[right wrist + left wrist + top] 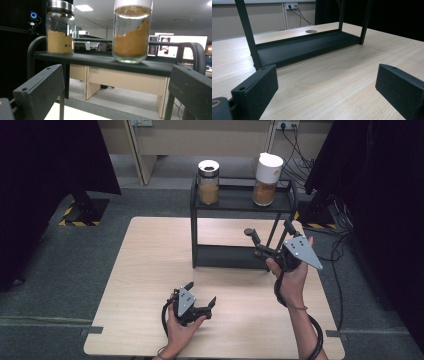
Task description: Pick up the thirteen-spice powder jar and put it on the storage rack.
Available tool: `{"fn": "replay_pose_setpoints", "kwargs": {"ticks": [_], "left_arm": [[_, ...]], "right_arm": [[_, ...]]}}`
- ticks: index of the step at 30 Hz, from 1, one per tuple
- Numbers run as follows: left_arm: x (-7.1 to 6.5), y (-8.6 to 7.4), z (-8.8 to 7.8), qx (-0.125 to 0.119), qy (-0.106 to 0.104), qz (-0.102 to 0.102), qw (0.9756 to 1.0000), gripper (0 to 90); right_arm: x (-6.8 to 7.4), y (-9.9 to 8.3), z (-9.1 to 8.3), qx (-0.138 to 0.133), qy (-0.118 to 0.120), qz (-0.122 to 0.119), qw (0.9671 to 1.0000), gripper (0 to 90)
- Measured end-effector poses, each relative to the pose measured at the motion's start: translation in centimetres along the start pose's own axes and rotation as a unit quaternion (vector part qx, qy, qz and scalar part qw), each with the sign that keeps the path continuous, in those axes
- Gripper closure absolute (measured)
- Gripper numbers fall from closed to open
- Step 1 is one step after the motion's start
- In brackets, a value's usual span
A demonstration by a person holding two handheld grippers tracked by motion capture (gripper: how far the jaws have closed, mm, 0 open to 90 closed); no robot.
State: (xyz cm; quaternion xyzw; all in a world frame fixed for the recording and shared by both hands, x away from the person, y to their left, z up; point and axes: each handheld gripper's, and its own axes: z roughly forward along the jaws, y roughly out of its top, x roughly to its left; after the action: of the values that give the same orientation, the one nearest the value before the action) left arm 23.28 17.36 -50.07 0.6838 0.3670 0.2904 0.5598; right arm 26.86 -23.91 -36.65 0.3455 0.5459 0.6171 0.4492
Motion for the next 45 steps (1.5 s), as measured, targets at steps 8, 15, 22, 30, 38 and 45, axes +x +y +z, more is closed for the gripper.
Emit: {"fn": "replay_pose_setpoints", "kwargs": {"ticks": [8, 15, 22, 30, 38, 45], "left_arm": [[0.0, 0.0, 0.0, 0.0, 0.0, -0.001, 1.0, 3.6], [0.0, 0.0, 0.0, -0.001, 0.0, 0.001, 1.0, 3.6], [0.0, 0.0, 0.0, -0.001, 0.001, 0.0, 1.0, 3.6], [-0.1, -0.1, -0.1, -0.003, 0.001, 0.001, 1.0, 3.6], [-0.1, -0.2, -0.1, -0.005, 0.002, 0.001, 1.0, 3.6], [-0.1, -0.2, -0.1, -0.005, 0.002, 0.001, 1.0, 3.6]], "right_arm": [[0.0, -0.9, -1.0, 0.006, 0.0, -0.001, 1.0, 0.3], [-0.1, -1.9, -2.0, 0.018, -0.002, -0.001, 0.9998, 0.3], [-0.4, -2.9, -3.0, 0.029, -0.001, 0.004, 0.9996, 0.3], [-0.7, -4.3, -4.1, 0.05, -0.001, 0.006, 0.9987, 0.3], [-1.2, -5.9, -5.0, 0.079, -0.007, 0.009, 0.9968, 0.3], [-1.4, -7.4, -5.9, 0.107, -0.015, 0.021, 0.9939, 0.3]]}}
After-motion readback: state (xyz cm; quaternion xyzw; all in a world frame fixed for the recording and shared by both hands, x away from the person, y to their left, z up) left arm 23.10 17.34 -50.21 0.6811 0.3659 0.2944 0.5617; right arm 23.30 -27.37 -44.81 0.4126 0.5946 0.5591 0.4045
